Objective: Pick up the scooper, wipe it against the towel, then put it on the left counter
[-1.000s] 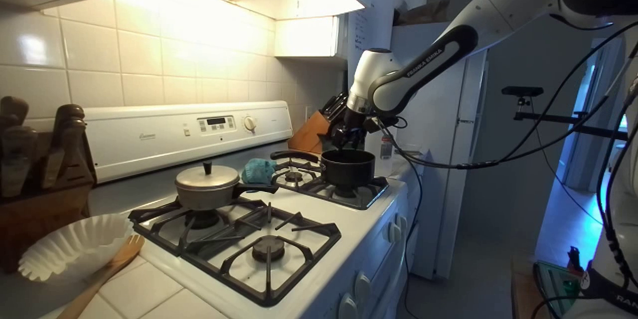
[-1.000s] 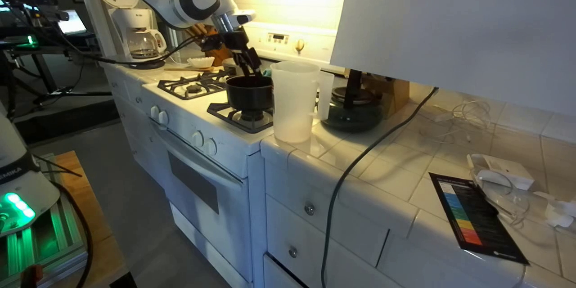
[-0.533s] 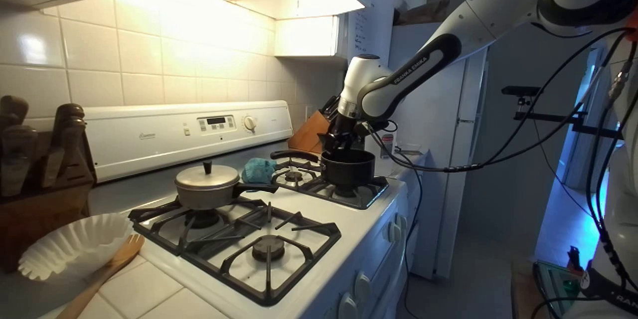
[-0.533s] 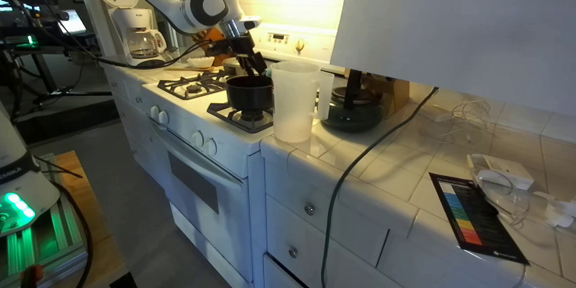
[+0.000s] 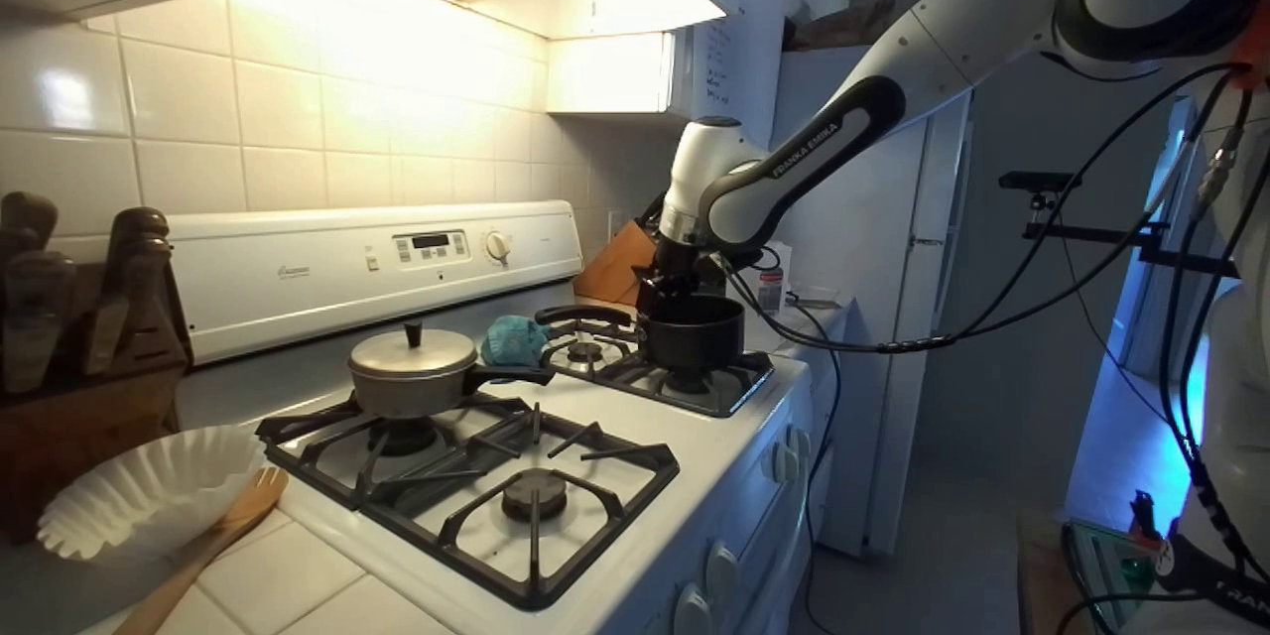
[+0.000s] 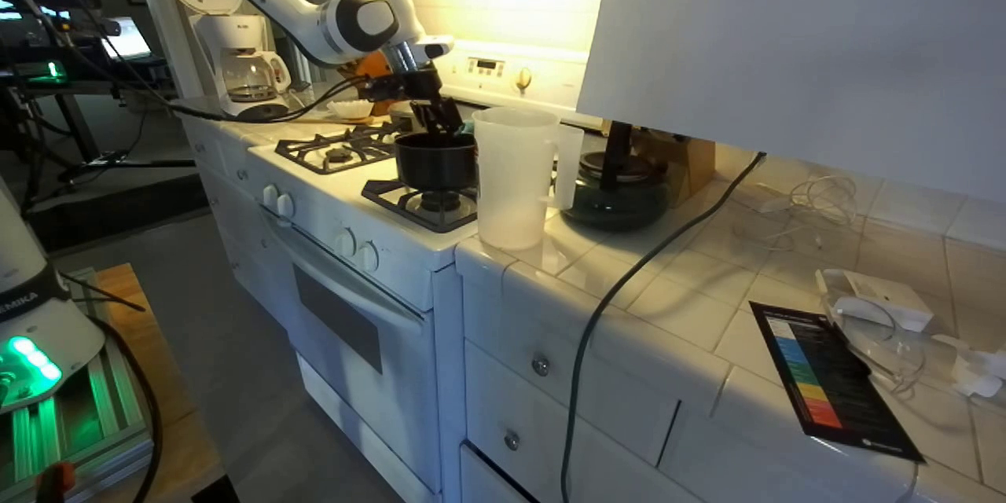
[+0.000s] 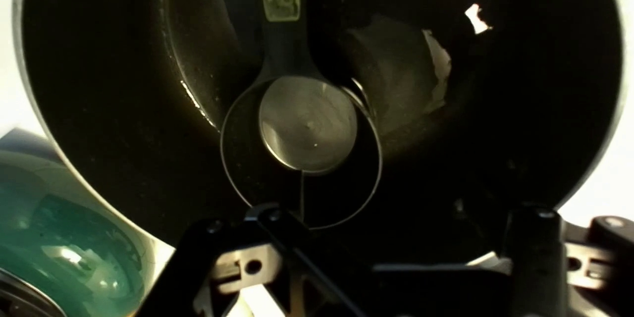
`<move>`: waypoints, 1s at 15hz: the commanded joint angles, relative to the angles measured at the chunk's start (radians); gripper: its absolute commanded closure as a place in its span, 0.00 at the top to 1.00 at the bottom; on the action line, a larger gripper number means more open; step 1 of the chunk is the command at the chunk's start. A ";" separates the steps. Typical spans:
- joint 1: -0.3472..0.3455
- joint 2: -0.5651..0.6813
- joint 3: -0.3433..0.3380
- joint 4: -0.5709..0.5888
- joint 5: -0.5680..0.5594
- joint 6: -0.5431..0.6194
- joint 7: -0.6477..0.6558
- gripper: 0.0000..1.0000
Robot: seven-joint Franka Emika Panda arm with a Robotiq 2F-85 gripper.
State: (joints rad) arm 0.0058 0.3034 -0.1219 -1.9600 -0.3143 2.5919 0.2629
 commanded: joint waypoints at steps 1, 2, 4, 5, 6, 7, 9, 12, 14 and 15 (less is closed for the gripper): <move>0.006 -0.010 -0.024 -0.020 -0.009 -0.010 0.005 0.87; 0.004 -0.016 -0.027 -0.028 -0.005 -0.010 0.006 0.89; 0.003 -0.028 -0.035 -0.048 -0.004 -0.005 0.008 0.83; 0.002 -0.030 -0.037 -0.056 0.001 -0.008 0.006 0.67; 0.001 -0.032 -0.037 -0.065 0.004 -0.007 0.005 0.57; 0.003 -0.034 -0.039 -0.073 0.001 -0.004 0.008 0.48; 0.003 -0.036 -0.038 -0.081 0.004 -0.005 0.005 0.33; 0.003 -0.040 -0.037 -0.086 0.006 -0.006 0.005 0.13; 0.004 -0.043 -0.039 -0.085 0.003 -0.005 0.006 0.01; 0.004 -0.046 -0.039 -0.085 0.002 -0.005 0.005 0.00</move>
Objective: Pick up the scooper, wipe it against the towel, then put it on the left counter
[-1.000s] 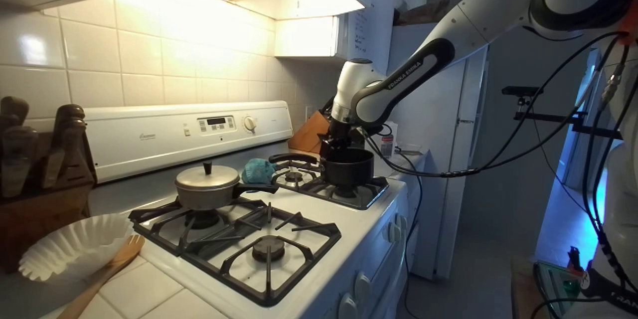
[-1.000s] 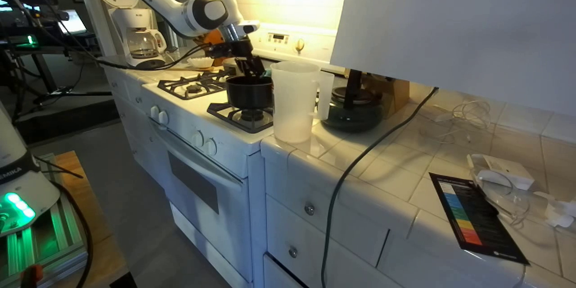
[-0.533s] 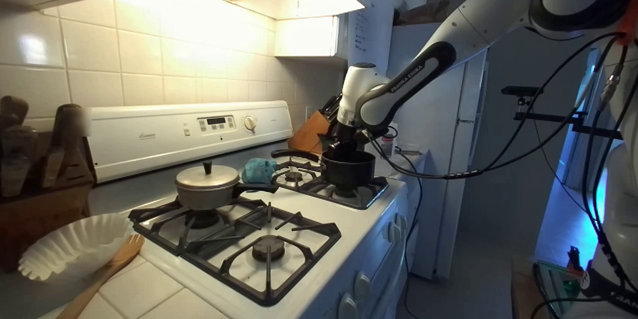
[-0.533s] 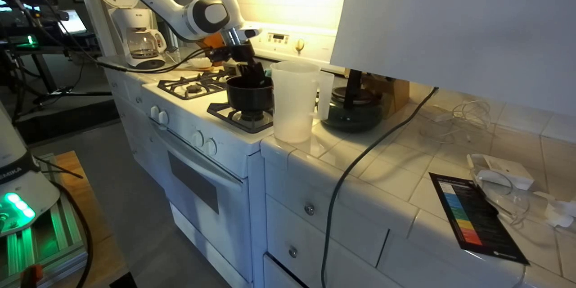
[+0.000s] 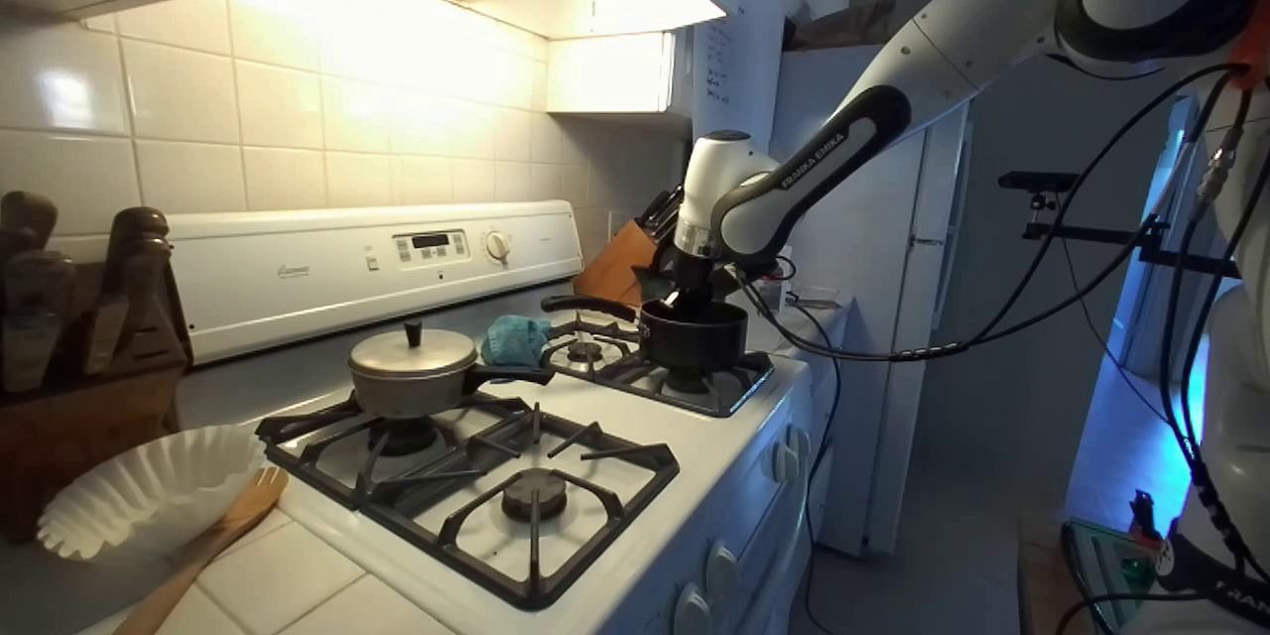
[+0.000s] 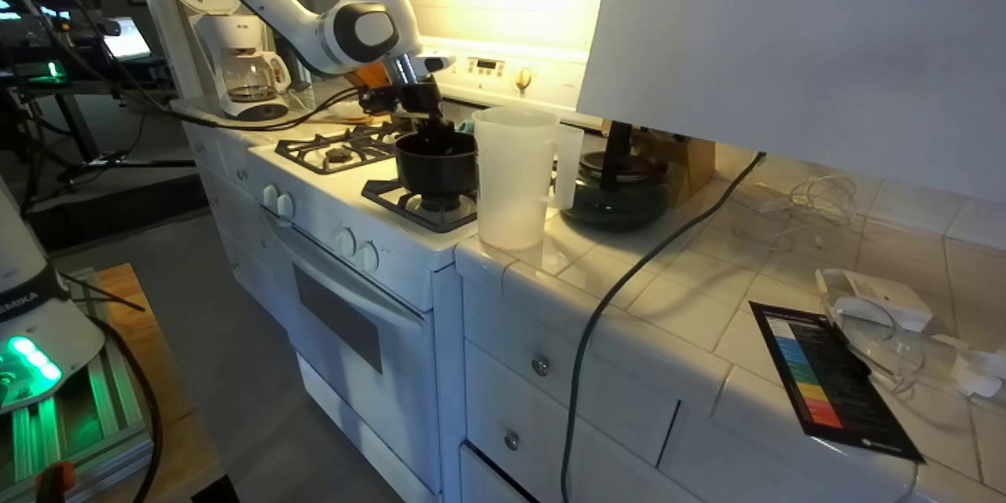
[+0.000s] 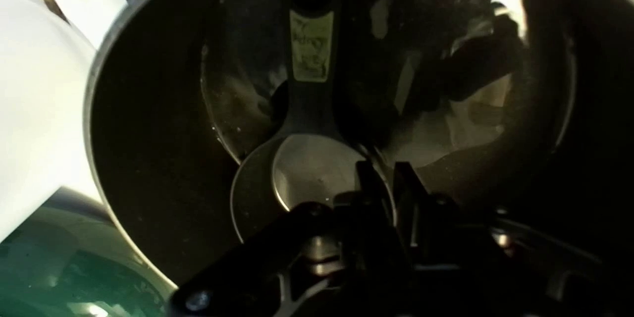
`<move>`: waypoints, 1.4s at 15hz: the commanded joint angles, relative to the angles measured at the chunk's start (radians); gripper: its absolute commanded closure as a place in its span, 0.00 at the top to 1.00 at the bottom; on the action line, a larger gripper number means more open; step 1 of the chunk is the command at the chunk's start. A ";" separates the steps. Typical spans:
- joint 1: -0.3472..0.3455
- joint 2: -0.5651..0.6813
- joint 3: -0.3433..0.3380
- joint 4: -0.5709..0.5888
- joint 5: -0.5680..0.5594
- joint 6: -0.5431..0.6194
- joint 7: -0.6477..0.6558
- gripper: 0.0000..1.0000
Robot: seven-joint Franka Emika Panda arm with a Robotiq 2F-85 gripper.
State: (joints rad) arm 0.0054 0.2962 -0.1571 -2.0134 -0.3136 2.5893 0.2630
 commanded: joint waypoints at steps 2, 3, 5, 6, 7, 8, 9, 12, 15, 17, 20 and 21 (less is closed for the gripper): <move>0.004 -0.047 -0.005 -0.032 0.000 0.002 0.008 0.00; 0.002 -0.054 -0.005 -0.034 0.001 0.003 0.007 0.00; 0.000 -0.077 -0.003 -0.045 0.006 0.019 0.014 0.01; -0.002 -0.094 0.000 -0.055 0.012 0.030 0.013 0.01; -0.004 -0.110 0.003 -0.061 0.019 0.039 0.011 0.01; -0.007 -0.133 0.009 -0.072 0.033 0.047 0.006 0.01; -0.010 -0.152 0.015 -0.082 0.046 0.053 0.000 0.01; -0.016 -0.220 0.031 -0.128 0.091 0.082 -0.007 0.01; -0.020 -0.277 0.049 -0.172 0.152 0.126 -0.013 0.01; -0.022 -0.308 0.058 -0.196 0.207 0.155 -0.015 0.01; -0.027 -0.338 0.065 -0.214 0.249 0.194 -0.005 0.01; -0.030 -0.341 0.066 -0.216 0.255 0.200 -0.003 0.01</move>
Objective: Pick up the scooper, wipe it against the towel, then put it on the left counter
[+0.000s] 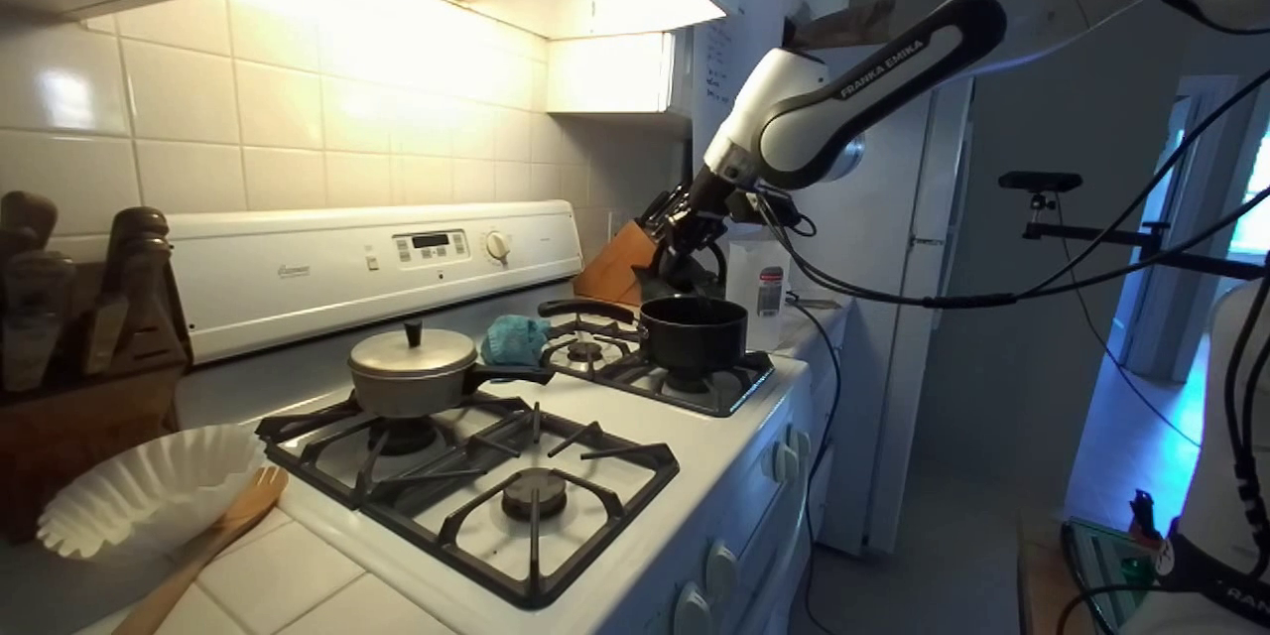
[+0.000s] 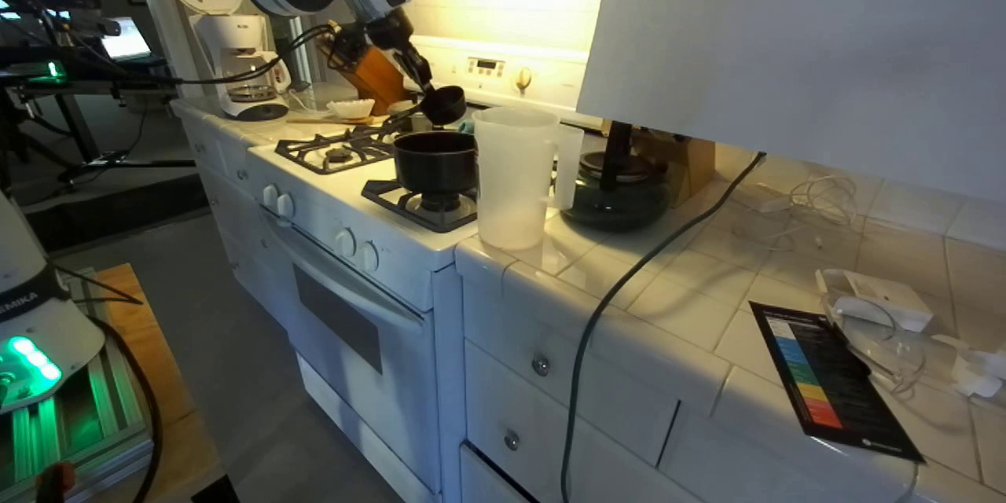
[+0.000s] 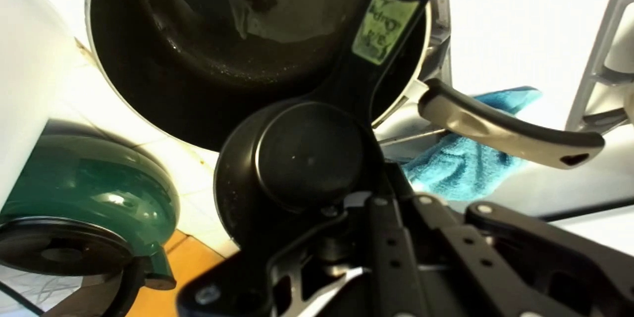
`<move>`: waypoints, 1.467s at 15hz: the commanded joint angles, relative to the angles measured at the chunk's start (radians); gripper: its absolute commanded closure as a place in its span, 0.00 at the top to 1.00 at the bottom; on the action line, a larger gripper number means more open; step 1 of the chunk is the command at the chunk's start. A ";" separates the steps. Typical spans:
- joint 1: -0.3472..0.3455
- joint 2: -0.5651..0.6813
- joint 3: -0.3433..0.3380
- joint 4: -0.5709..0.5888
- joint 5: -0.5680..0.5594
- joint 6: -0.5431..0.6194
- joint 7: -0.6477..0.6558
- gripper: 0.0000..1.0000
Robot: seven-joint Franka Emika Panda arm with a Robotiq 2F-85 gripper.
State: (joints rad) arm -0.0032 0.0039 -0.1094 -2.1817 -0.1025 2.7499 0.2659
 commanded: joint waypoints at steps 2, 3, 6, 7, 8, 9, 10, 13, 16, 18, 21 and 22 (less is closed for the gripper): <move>-0.030 -0.052 0.017 -0.049 0.038 0.048 0.008 0.01; -0.034 -0.053 0.017 -0.052 0.034 0.058 0.013 0.01; -0.024 -0.049 -0.006 -0.055 -0.015 0.099 0.066 0.01; -0.020 -0.032 -0.004 -0.040 -0.001 0.057 0.057 0.01; -0.015 -0.037 -0.004 -0.042 0.031 0.043 0.030 0.01; -0.033 -0.058 0.016 -0.052 0.053 0.050 0.017 0.01; -0.032 -0.071 0.019 -0.060 0.079 0.050 0.005 0.01; -0.035 -0.049 0.027 -0.032 0.066 -0.091 0.028 0.01; -0.035 -0.075 0.025 -0.011 0.133 -0.208 0.003 0.01; -0.040 -0.100 0.024 -0.033 0.131 -0.115 0.030 0.01; -0.047 -0.120 0.029 -0.048 0.118 -0.003 0.035 0.01; -0.045 -0.099 0.032 -0.007 0.112 -0.139 0.019 0.01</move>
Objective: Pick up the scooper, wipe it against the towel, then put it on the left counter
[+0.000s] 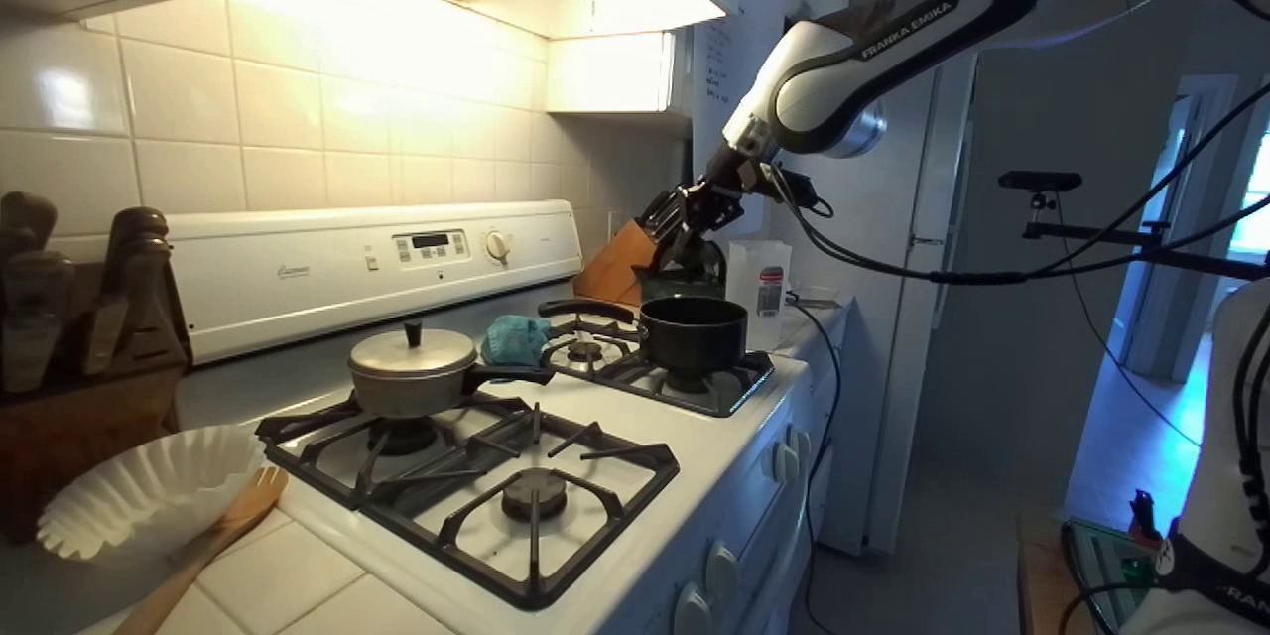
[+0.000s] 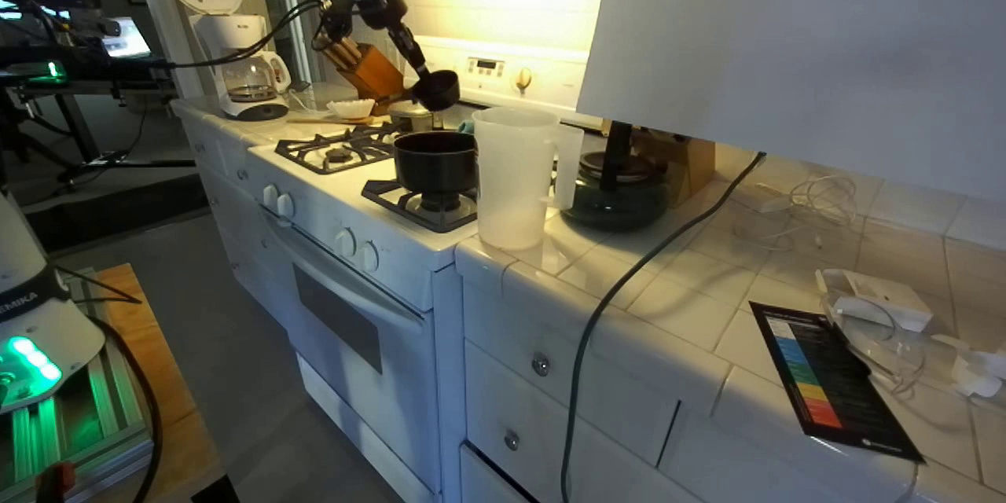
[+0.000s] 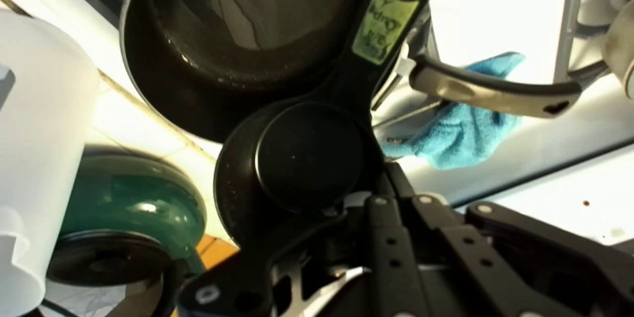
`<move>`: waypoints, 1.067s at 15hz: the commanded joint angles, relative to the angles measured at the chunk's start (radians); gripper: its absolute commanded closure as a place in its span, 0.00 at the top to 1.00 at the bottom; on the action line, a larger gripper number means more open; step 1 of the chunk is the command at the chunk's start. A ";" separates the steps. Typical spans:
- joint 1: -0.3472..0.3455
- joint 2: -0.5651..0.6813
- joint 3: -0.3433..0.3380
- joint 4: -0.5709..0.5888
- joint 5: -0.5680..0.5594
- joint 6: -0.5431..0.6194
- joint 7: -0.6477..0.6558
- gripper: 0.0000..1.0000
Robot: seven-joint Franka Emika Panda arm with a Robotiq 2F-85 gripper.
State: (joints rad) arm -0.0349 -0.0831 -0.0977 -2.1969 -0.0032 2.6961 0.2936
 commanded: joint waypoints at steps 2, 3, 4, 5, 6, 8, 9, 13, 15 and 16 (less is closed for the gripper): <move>-0.008 0.007 0.021 0.025 0.040 -0.219 -0.033 0.01; -0.010 0.010 0.023 0.029 0.031 -0.258 -0.026 0.01; -0.010 0.007 0.023 0.028 0.036 -0.263 -0.024 0.01; -0.012 -0.001 0.023 0.019 0.038 -0.232 -0.020 0.01; -0.013 -0.009 0.023 0.014 0.035 -0.202 -0.014 0.01; -0.015 -0.018 0.023 0.010 0.030 -0.156 -0.020 0.01; -0.015 -0.017 0.023 0.017 0.029 -0.157 -0.025 0.01; -0.017 -0.003 0.026 0.019 0.010 -0.167 -0.015 0.03; -0.017 -0.001 0.026 0.019 0.010 -0.167 -0.015 0.03; -0.017 -0.001 0.026 0.019 0.010 -0.167 -0.015 0.03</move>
State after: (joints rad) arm -0.0379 -0.0845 -0.0842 -2.1799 0.0026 2.5316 0.2829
